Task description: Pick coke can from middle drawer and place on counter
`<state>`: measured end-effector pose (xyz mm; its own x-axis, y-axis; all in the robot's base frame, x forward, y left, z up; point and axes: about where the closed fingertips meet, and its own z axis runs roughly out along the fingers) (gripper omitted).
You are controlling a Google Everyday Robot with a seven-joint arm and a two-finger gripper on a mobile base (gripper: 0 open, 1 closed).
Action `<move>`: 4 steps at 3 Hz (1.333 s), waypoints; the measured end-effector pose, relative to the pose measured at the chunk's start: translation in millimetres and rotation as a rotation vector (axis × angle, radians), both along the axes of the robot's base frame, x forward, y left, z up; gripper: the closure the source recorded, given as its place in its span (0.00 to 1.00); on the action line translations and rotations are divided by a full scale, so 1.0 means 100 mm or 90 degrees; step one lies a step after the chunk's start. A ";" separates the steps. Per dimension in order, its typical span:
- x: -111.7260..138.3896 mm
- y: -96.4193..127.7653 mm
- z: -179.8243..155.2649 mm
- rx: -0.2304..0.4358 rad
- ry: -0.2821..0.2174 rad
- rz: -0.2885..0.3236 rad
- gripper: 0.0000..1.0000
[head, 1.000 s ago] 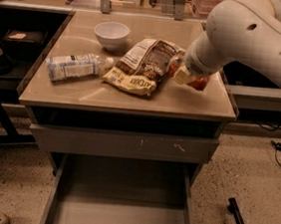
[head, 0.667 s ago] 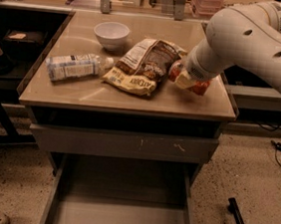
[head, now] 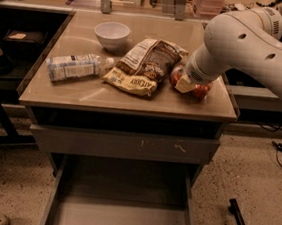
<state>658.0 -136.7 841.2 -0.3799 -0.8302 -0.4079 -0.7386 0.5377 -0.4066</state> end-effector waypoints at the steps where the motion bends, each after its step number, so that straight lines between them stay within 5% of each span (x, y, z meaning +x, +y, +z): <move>1: 0.00 0.00 0.00 0.000 0.000 0.000 0.59; 3: 0.00 0.00 0.00 0.000 0.000 0.000 0.13; 4: 0.00 0.00 0.00 0.000 0.000 0.000 0.00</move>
Offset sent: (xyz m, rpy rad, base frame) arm 0.0000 0.0000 0.0000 0.0000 0.0000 0.0000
